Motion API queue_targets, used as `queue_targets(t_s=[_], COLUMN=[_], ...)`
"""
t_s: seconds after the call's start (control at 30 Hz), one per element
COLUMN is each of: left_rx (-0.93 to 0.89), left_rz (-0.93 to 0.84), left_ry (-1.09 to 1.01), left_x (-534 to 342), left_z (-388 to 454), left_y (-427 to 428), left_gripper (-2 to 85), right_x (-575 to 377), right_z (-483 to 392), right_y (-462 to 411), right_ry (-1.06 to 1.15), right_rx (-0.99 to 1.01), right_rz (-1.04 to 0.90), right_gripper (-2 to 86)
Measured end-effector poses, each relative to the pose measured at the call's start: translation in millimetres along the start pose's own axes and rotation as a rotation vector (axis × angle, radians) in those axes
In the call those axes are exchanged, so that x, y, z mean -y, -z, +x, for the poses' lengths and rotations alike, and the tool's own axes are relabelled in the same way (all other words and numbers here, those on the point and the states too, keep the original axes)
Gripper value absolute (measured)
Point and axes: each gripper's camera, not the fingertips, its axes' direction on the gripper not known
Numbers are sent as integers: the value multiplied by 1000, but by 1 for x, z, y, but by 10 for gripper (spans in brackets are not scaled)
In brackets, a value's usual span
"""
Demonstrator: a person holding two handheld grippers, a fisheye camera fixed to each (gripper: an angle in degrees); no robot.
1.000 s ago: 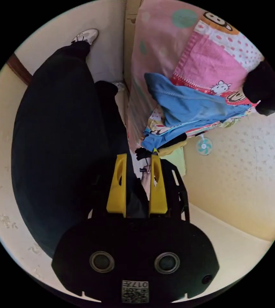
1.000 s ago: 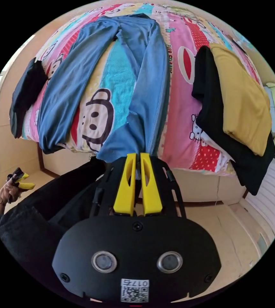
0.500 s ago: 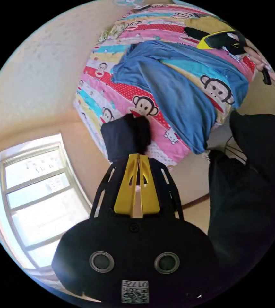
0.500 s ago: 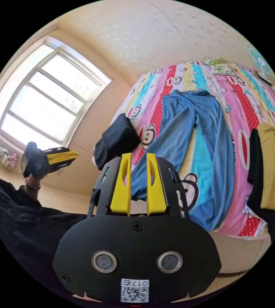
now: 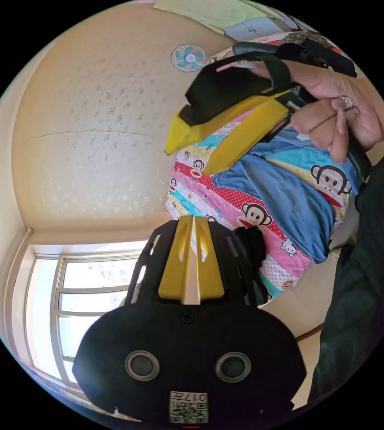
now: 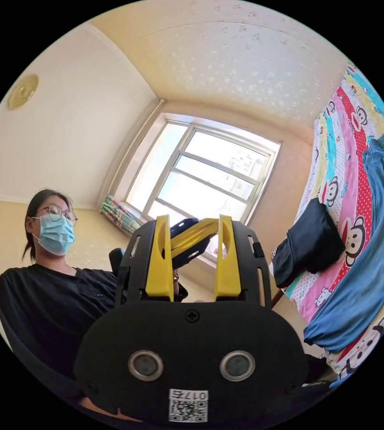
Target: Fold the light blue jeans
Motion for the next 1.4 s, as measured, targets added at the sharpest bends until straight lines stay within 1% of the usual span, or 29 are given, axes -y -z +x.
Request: queue_targets(t_s=[0.07, 0.17, 0.27, 0.33, 0.43, 0.5, 0.57, 0.63, 0.73, 0.8, 0.87, 0.9, 0.93, 1.0, 1.07, 1.1, 1.13, 1.17, 1.2, 1.3, 1.33, 1.4], left_rx=[-36, -83, -89, -125, -228, -313, -418, -455, -445, -498, -569, -574, -559, -473, -262, -209, -117, -73, -68, -98, -85, -62], left_rz=[12, -19, 9, 30, 51, 37, -30, -70, -122, -167, -157, -163, -188, -227, -251, -248, -222, -193, -184, -159, -147, -142], left_ry=[-28, -89, -139, -184, -267, -314, -366, -390, -416, -456, -479, -473, -474, -525, -539, -552, -572, -589, -591, -618, -627, -662], left_x=[22, 53, 76, 88, 107, 119, 136, 146, 160, 166, 173, 175, 179, 182, 188, 189, 191, 195, 198, 212, 216, 221], left_z=[8, 25, 45, 56, 73, 82, 95, 104, 117, 126, 135, 137, 143, 156, 167, 169, 172, 175, 175, 181, 184, 191], left_y=[13, 19, 23, 25, 22, 13, -7, -21, -40, -52, -60, -63, -70, -78, -81, -80, -76, -70, -68, -60, -59, -59], left_gripper=[51, 84, 87, 80, 27, 8, -1, -4, -6, -6, -7, -8, -8, -9, -9, -9, -8, -7, -7, -6, -6, -5], right_x=[3, 8, 10, 7, -2, -11, -17, -22, -30, -36, -41, -45, -47, -54, -55, -53, -51, -44, -37, -22, -19, -13], right_z=[-1, -7, -11, -7, 7, 16, 21, 25, 30, 34, 36, 37, 38, 38, 34, 27, 22, 10, -5, -45, -51, -66], right_y=[1, -7, -14, -13, -8, -6, -5, -3, 3, 7, 7, 6, 5, 1, -5, -10, -14, -23, -33, -61, -67, -91], right_ry=[-17, -10, -14, -40, -108, -148, -174, -196, -223, -240, -253, -261, -265, -276, -271, -243, -225, -178, -115, 33, 46, 68], right_rx=[1, 71, 71, 63, 120, 162, 176, 182, 203, 229, 247, 257, 262, 281, 294, 303, 302, 289, 279, 312, 317, 289], right_rz=[-28, -82, -107, -89, -42, -5, 11, 24, 58, 83, 90, 95, 98, 97, 71, 35, 11, -56, -133, -271, -293, -417], right_gripper=[160, 167, 171, 172, 168, 162, 159, 157, 154, 152, 150, 148, 147, 144, 139, 133, 129, 116, 99, 45, 34, 18])
